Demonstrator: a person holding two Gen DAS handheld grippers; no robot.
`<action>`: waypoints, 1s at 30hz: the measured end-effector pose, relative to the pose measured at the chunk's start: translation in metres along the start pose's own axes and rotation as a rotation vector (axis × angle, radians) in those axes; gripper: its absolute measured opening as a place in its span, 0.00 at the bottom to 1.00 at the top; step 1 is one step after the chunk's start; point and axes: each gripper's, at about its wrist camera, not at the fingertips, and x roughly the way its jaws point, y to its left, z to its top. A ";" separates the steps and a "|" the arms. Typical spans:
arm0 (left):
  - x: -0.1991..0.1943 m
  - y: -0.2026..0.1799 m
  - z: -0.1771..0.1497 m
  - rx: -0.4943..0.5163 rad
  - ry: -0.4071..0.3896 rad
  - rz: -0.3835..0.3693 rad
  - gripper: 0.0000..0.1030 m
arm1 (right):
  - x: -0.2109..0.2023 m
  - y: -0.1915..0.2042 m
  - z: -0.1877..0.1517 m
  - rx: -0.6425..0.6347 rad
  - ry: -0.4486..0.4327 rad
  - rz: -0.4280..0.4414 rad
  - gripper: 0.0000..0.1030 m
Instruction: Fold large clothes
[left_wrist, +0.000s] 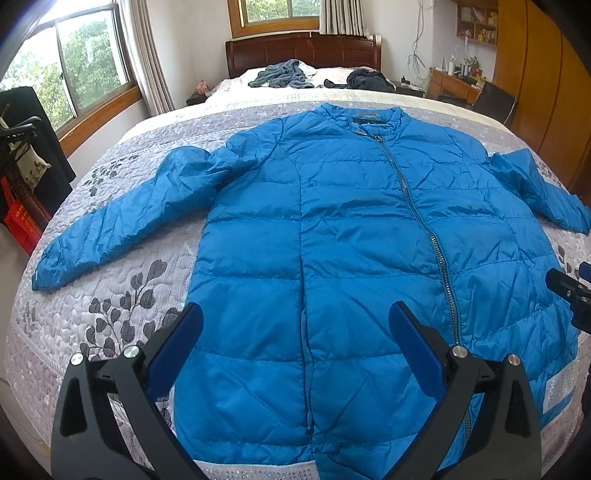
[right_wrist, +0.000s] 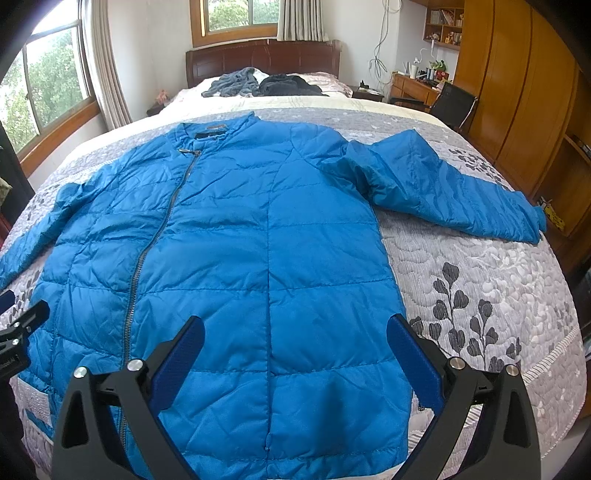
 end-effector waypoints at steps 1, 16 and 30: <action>0.000 0.000 0.000 0.001 -0.001 0.000 0.97 | 0.000 0.000 0.000 0.000 0.000 -0.001 0.96; 0.000 0.000 -0.001 -0.001 0.001 0.002 0.97 | -0.001 0.000 0.000 -0.001 0.000 -0.005 0.96; 0.009 0.000 -0.003 -0.009 0.027 -0.024 0.96 | -0.002 -0.003 0.001 -0.004 -0.036 -0.032 0.96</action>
